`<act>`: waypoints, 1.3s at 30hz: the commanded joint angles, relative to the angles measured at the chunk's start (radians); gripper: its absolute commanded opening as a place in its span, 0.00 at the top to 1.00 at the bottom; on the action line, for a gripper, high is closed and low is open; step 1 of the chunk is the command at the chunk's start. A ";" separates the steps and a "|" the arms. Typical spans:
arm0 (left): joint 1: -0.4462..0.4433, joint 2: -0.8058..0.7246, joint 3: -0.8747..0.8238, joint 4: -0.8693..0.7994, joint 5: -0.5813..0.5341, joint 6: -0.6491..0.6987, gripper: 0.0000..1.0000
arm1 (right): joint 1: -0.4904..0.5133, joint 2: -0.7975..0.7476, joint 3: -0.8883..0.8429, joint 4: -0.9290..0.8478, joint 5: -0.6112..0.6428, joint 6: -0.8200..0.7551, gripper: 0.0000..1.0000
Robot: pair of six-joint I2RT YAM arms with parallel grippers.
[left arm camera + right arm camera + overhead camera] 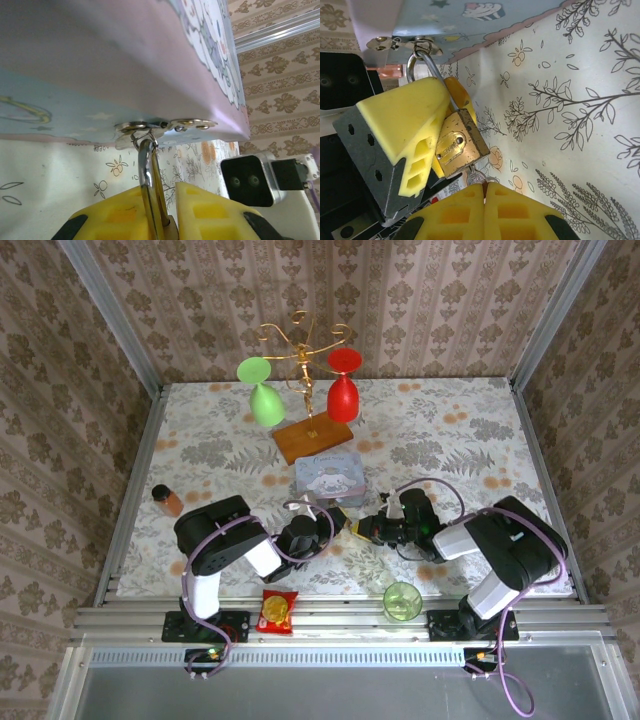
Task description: Unlock a padlock with a key
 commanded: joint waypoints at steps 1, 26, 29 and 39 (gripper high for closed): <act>-0.007 0.017 0.011 0.030 0.016 -0.022 0.84 | 0.018 -0.077 0.040 -0.153 0.054 -0.134 0.88; 0.000 0.001 0.009 0.030 0.030 -0.043 0.87 | 0.168 -0.131 0.250 -0.645 0.360 -0.633 0.58; 0.001 0.001 0.012 0.031 0.033 -0.051 0.87 | 0.180 -0.107 0.256 -0.632 0.399 -0.643 0.58; -0.003 0.006 0.014 0.030 0.036 -0.064 0.87 | 0.247 -0.103 0.265 -0.611 0.566 -0.671 0.62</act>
